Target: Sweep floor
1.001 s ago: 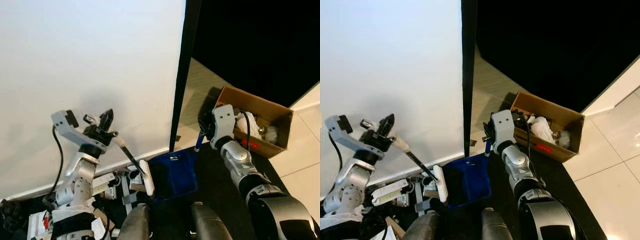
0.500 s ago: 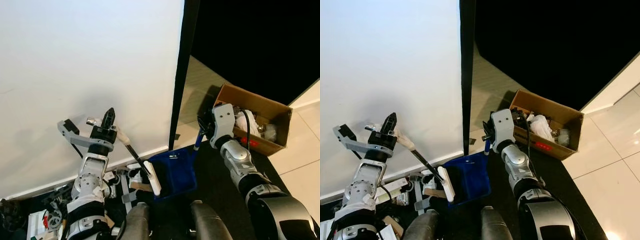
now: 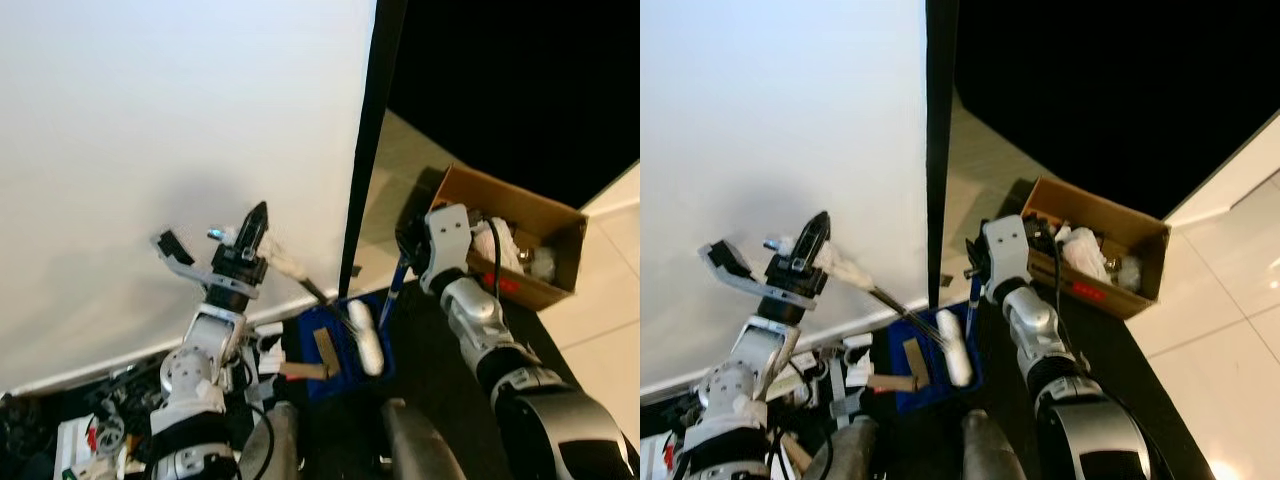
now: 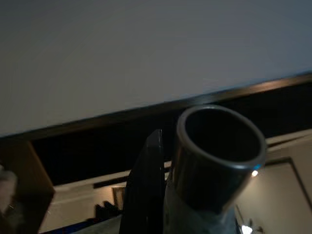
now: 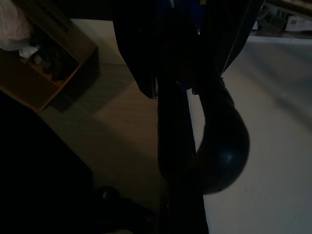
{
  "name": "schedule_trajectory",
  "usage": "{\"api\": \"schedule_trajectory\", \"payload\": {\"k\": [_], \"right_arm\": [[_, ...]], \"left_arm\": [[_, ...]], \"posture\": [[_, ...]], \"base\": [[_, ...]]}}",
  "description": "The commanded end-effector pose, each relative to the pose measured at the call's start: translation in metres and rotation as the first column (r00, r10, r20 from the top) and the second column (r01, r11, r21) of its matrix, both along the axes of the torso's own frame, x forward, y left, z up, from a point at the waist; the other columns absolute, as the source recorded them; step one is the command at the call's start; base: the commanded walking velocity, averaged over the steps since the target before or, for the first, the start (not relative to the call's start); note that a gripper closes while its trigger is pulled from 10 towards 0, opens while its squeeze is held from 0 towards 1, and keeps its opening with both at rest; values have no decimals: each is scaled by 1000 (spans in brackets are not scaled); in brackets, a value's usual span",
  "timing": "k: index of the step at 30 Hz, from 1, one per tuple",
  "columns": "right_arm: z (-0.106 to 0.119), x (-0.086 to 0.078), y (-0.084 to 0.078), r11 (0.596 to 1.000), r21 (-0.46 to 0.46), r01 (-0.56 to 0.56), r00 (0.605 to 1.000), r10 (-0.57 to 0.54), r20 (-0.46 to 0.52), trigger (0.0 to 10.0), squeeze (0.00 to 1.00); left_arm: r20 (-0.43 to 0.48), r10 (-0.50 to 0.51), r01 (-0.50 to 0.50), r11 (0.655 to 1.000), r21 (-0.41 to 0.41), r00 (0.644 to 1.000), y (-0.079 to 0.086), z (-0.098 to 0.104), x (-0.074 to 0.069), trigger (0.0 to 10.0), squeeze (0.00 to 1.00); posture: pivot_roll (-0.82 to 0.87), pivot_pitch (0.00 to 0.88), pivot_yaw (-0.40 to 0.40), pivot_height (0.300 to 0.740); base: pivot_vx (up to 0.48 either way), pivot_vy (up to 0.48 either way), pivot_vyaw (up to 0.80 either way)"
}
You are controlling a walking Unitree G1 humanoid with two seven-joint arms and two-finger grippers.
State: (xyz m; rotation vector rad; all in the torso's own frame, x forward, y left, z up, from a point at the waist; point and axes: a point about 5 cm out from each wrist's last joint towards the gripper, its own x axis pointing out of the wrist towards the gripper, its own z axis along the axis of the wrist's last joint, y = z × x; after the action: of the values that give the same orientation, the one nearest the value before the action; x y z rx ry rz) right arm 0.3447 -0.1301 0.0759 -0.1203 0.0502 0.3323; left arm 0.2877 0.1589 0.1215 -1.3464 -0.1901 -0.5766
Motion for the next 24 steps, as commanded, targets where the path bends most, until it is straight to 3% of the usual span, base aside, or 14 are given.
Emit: {"api": "schedule_trajectory", "payload": {"k": [1, 4, 5, 6, 8, 12, 15, 16, 18, 19, 21, 23, 24], "right_arm": [[-28, -15, -1, 1000, 7, 16, 990, -14, -138, 10000, 0], [-28, -15, -1, 1000, 7, 17, 990, -16, -139, 10000, 0], [-28, -15, -1, 1000, 7, 17, 990, -16, -139, 10000, 0], [-28, -15, -1, 1000, 9, 18, 990, -16, -141, 10000, 0], [-28, -15, -1, 1000, 9, 18, 990, -16, -141, 10000, 0], [-28, -14, -2, 1000, 8, 19, 989, -18, -146, 10000, 0], [-28, -14, -2, 1000, 8, 19, 989, -18, -147, 10000, 0], [-28, -14, -2, 1000, 8, 19, 989, -18, -147, 10000, 0], [-28, -13, -2, 1000, 7, 19, 989, -18, -148, 10000, 0], [-28, -13, -2, 1000, 7, 19, 989, -18, -148, 10000, 0], [-27, -13, -2, 1000, 6, 19, 989, -18, -148, 10000, 0], [-27, -13, -2, 1000, 6, 19, 989, -18, -148, 10000, 0], [-27, -13, -2, 1000, 4, 21, 989, -20, -147, 10000, 0]], "left_arm": [[18, -37, 39, 995, -87, 999, -12, 0, -7, 10000, 0], [58, -33, 32, 999, 16, 998, 2, 15, -14, 10000, 0], [58, -33, 32, 999, 16, 998, 2, 15, -14, 10000, 0], [92, -18, 5, 990, 138, 996, 16, 28, -21, 10000, 0], [102, -14, -4, 985, 174, 995, 19, 32, -23, 10000, 0], [186, 40, -98, 944, 315, 982, 48, 64, -35, 10000, 0], [195, 45, -118, 919, 377, 980, 55, 69, -38, 10000, 0], [195, 45, -118, 919, 377, 980, 55, 69, -38, 10000, 0], [149, 49, -118, 860, 497, 988, 59, 60, -40, 10000, 0], [149, 49, -118, 860, 497, 988, 59, 60, -40, 10000, 0], [100, 71, -115, 816, 566, 992, 63, 49, -42, 10000, 0], [100, 71, -115, 816, 566, 992, 63, 49, -42, 10000, 0], [-10, 169, -120, 741, 660, 986, 69, 21, -36, 10000, 0]], "posture": [[0, 234, 13, 740], [16, 227, 19, 740], [16, 227, 19, 740], [24, 223, 20, 740], [26, 222, 21, 740], [55, 211, 21, 740], [62, 208, 20, 740], [62, 208, 20, 740], [65, 208, 18, 740], [65, 208, 18, 740], [65, 208, 18, 740], [65, 208, 18, 740], [55, 208, 18, 740]], "base": [[0, 0, 0], [0, 0, 0], [0, 0, 0], [0, 0, 0], [0, 0, 0], [0, 0, 0], [0, 0, 0], [0, 0, 0], [0, 0, 0], [0, 0, 0], [0, 0, 0], [0, 0, 0], [0, 0, 0]]}}
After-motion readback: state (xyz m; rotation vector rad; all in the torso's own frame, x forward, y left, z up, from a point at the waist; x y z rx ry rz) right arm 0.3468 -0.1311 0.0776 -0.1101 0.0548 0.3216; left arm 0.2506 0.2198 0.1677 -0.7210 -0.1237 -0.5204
